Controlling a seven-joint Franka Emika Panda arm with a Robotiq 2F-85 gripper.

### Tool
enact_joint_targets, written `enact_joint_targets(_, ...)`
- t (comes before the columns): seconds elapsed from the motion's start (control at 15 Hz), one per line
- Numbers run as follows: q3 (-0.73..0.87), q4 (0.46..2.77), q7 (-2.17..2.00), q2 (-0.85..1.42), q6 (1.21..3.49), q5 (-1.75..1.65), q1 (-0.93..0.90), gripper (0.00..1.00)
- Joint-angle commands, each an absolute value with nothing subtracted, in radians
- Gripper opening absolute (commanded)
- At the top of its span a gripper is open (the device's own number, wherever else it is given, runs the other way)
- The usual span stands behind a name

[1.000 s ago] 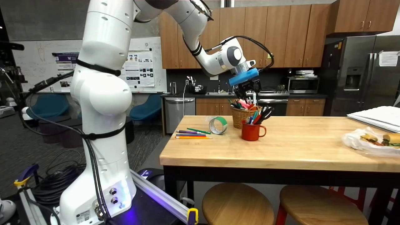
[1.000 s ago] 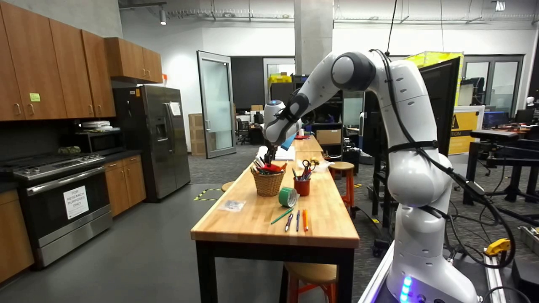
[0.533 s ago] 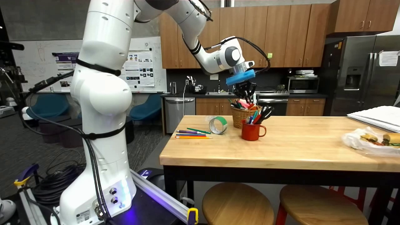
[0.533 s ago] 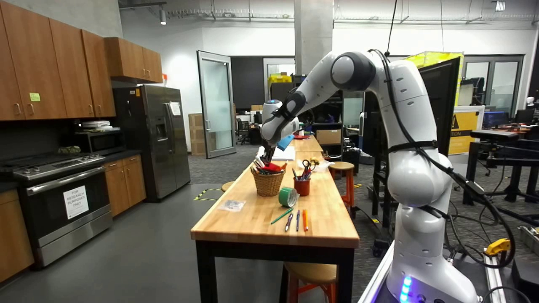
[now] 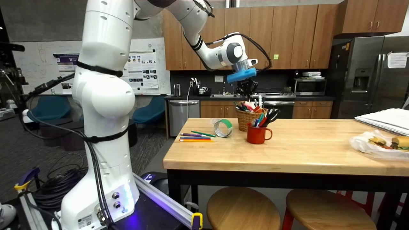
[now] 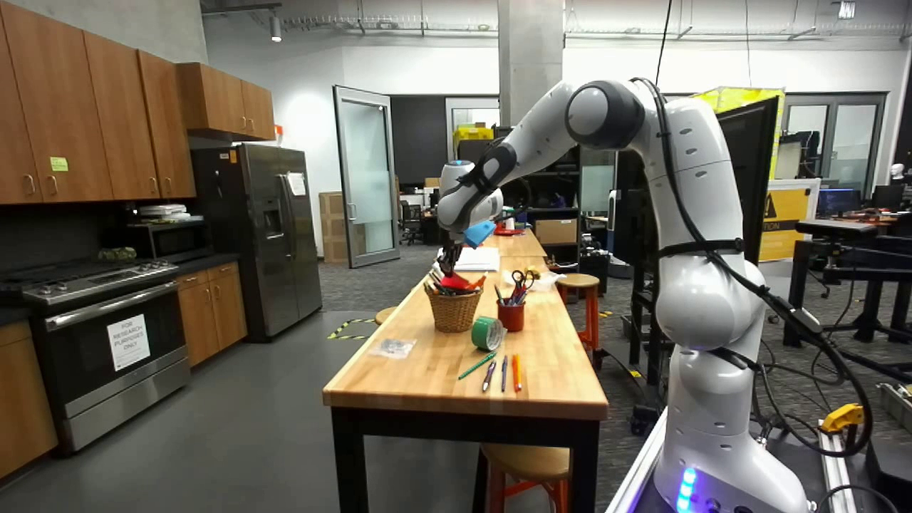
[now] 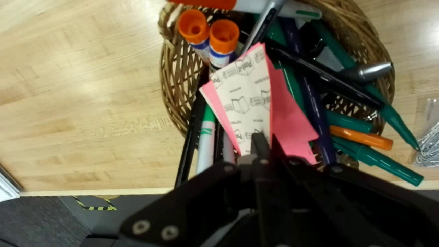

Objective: Take the marker off of the small basket

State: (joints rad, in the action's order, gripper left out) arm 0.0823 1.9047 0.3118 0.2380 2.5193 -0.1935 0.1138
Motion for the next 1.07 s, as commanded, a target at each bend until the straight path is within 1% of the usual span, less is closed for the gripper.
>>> enact_joint_targets(0.0, 0.088, 1.931, 0.262, 0.163, 2.487, -0.199, 0.107, 0.00)
enact_joint_targets(0.53, 0.044, 1.923, 0.044, 0.070, 2.515, -0.129, 0.048, 0.00)
enact_joint_targets(1.0, 0.002, 1.907, -0.099, 0.097, 2.584, 0.053, 0.003, 0.00)
